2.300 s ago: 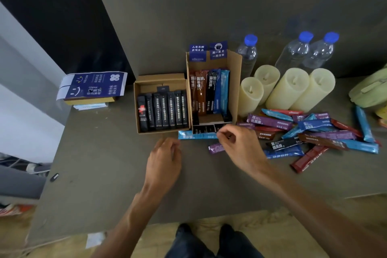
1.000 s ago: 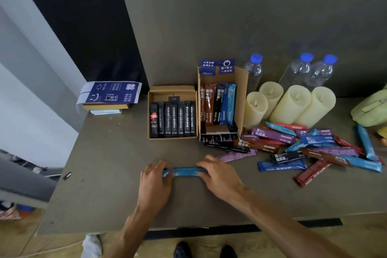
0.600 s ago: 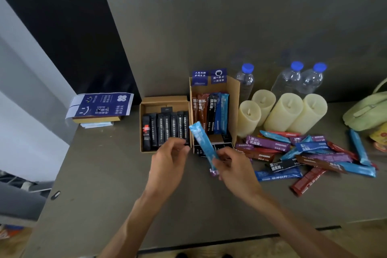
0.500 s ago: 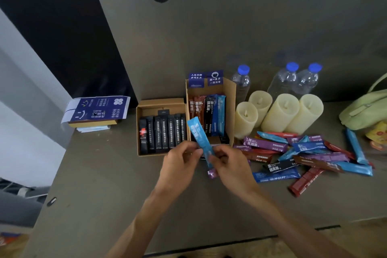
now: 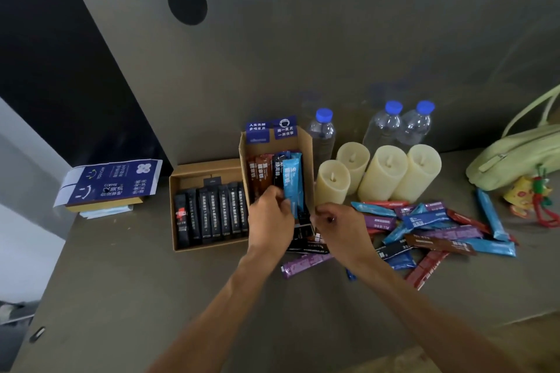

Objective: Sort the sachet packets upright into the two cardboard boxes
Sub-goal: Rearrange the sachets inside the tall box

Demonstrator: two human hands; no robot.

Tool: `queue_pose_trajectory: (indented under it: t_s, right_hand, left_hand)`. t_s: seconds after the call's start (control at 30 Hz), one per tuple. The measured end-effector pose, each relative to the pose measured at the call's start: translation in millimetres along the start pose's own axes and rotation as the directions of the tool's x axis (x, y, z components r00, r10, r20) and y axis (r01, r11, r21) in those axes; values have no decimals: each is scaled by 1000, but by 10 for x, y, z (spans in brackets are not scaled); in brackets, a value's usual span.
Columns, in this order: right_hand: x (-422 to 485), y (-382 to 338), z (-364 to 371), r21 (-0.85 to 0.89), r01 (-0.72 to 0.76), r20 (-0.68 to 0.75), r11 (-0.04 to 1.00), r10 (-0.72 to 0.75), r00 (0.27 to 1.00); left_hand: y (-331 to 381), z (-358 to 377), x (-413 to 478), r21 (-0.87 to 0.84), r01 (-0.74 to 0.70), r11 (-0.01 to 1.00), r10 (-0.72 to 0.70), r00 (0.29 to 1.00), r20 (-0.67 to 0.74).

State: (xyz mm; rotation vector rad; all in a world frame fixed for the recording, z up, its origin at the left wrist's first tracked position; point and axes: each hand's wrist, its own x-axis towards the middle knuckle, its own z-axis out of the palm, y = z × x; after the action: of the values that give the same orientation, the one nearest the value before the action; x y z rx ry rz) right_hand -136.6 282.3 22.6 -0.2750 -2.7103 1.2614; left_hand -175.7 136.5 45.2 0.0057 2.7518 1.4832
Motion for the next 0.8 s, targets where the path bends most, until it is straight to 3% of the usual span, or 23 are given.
queue_pose_trajectory:
  t_s: [0.23,0.4,0.7,0.8]
  right_hand:
    - [53,57,-4,-30,78,3,997,-78,997]
    - [83,105,3,-31,115,-1,993,-115,993]
    - [91,105,-23,-26,126,19,992,-126,992]
    - [81,96,-34,-21,128,22,991,-128,992]
  left_hand:
    - [60,222,289,83,131,988,-133,991,19]
    - [14,308,354,106,139,985,-139,990,-4]
    - [-29,353,379,259,77,963,-64,996,-58]
    - [-52,355,359,302,-18,953,33,998,-46]
